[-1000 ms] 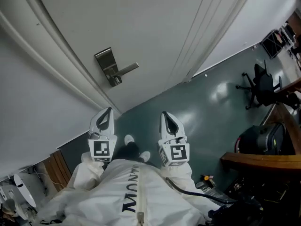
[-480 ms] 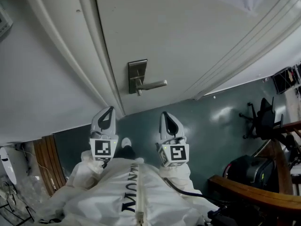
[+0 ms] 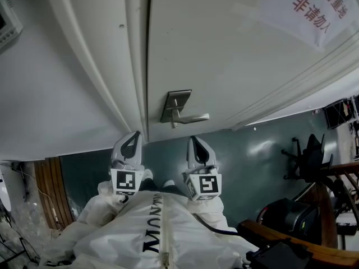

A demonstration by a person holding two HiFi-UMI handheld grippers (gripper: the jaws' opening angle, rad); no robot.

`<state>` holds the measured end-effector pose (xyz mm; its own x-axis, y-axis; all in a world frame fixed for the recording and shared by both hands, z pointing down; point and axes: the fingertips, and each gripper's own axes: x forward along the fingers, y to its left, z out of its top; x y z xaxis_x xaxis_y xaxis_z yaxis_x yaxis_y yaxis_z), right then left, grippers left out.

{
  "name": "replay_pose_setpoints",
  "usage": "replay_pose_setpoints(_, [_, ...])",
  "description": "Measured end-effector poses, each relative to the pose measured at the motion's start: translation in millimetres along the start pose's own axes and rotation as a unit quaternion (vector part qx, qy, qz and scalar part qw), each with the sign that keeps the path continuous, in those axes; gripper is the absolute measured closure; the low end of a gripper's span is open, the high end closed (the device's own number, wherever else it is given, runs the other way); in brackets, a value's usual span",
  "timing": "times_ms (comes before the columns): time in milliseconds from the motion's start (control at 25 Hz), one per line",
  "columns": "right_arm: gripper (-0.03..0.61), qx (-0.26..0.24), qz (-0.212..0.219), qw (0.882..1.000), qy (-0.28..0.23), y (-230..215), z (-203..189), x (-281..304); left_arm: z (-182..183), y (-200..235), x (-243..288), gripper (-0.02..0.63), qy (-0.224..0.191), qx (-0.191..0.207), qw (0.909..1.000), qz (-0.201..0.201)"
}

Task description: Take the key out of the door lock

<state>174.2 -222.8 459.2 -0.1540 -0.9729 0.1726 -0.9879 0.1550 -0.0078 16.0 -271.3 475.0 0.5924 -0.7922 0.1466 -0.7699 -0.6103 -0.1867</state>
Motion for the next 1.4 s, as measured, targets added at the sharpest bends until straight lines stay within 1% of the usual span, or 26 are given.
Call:
replay_pose_setpoints(200, [0.578, -0.005, 0.022, 1.000, 0.004, -9, 2, 15, -1, 3, 2, 0.614, 0.011, -0.005, 0.9995, 0.029])
replay_pose_setpoints(440, [0.578, -0.002, 0.036, 0.999, 0.011, -21, -4, 26, -3, 4, -1, 0.614, 0.031, -0.012, 0.9972, 0.067])
replay_pose_setpoints(760, [0.510, 0.014, 0.061, 0.998, 0.017, -21, -15, 29, -3, -6, -4, 0.614, 0.047, -0.008, 0.9954, 0.082])
replay_pose_setpoints(880, [0.471, 0.029, 0.064, 0.997, 0.021, -24, -21, 30, -4, -9, -5, 0.614, 0.051, -0.007, 0.9952, 0.083])
replay_pose_setpoints(960, [0.455, 0.057, 0.069, 0.996, 0.027, -27, -29, 33, -4, -10, -5, 0.614, 0.052, -0.005, 0.9951, 0.084])
replay_pose_setpoints(1000, [0.447, 0.080, 0.073, 0.994, 0.033, -28, -35, 35, -4, -11, -5, 0.614, 0.053, -0.005, 0.9950, 0.085])
replay_pose_setpoints(1040, [0.440, 0.110, 0.077, 0.990, 0.040, -29, -42, 38, -4, -11, -5, 0.614, 0.054, -0.004, 0.9949, 0.086])
replay_pose_setpoints(1080, [0.430, 0.150, 0.082, 0.984, 0.048, -30, -51, 41, -4, -10, -6, 0.614, 0.055, -0.003, 0.9947, 0.087])
replay_pose_setpoints(1120, [0.426, 0.200, 0.085, 0.974, 0.058, -31, -61, 44, -4, -10, -7, 0.614, 0.056, -0.002, 0.9946, 0.088])
replay_pose_setpoints(1160, [0.425, 0.259, 0.087, 0.960, 0.067, -33, -72, 47, -3, -10, -9, 0.614, 0.058, 0.000, 0.9944, 0.088])
replay_pose_setpoints(1200, [0.423, 0.315, 0.087, 0.942, 0.076, -35, -84, 49, -3, -10, -10, 0.614, 0.060, 0.002, 0.9942, 0.089])
replay_pose_setpoints(1240, [0.423, 0.360, 0.086, 0.926, 0.082, -37, -94, 51, -4, -9, -12, 0.614, 0.062, 0.004, 0.9939, 0.091])
replay_pose_setpoints(1280, [0.423, 0.387, 0.083, 0.915, 0.086, -38, -103, 53, -4, -8, -14, 0.614, 0.065, 0.006, 0.9934, 0.094])
replay_pose_setpoints(1400, [0.426, 0.427, 0.079, 0.896, 0.092, -37, -124, 57, -9, -4, -21, 0.614, 0.076, 0.008, 0.9918, 0.102])
